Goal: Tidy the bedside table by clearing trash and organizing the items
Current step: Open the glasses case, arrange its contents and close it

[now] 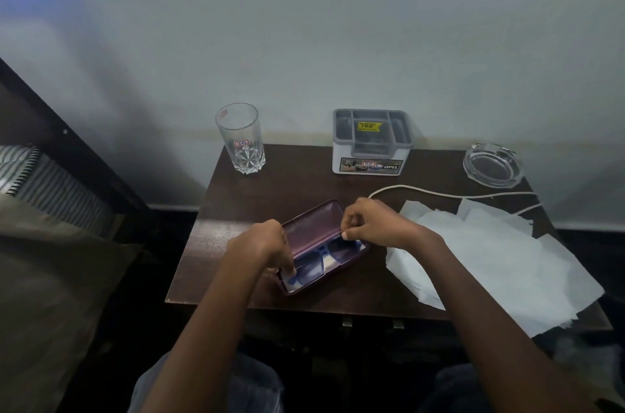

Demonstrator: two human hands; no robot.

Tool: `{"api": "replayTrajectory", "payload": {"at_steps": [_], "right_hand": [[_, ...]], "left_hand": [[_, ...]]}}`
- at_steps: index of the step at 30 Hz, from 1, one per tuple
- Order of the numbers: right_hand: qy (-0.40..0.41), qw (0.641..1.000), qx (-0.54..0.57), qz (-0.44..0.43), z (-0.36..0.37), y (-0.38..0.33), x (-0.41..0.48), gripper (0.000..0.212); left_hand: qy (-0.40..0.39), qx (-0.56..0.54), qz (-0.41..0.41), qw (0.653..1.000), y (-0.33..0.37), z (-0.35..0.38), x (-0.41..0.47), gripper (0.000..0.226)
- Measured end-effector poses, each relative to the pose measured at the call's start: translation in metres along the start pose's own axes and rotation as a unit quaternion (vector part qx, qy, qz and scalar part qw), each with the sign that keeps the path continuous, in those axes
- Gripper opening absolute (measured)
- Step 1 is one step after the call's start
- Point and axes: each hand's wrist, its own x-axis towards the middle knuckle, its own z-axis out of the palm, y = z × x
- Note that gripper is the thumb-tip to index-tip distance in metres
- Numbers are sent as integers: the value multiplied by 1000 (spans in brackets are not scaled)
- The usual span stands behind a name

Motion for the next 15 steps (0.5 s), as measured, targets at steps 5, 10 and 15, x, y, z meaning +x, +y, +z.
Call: {"api": "replayTrajectory", "payload": {"at_steps": [5,10,15], "right_hand": [[11,998,53,32,-5,1,-2,10],[-33,985,109,133,-11,1,-2,18],[-68,967,182,165,-11,1,-2,25]], "left_hand": [[-32,-83,29,996,-2,-7,-4,14],[160,-193,34,967,-6,-13,9,5],[193,-201,23,960,-3,-14,12,9]]}}
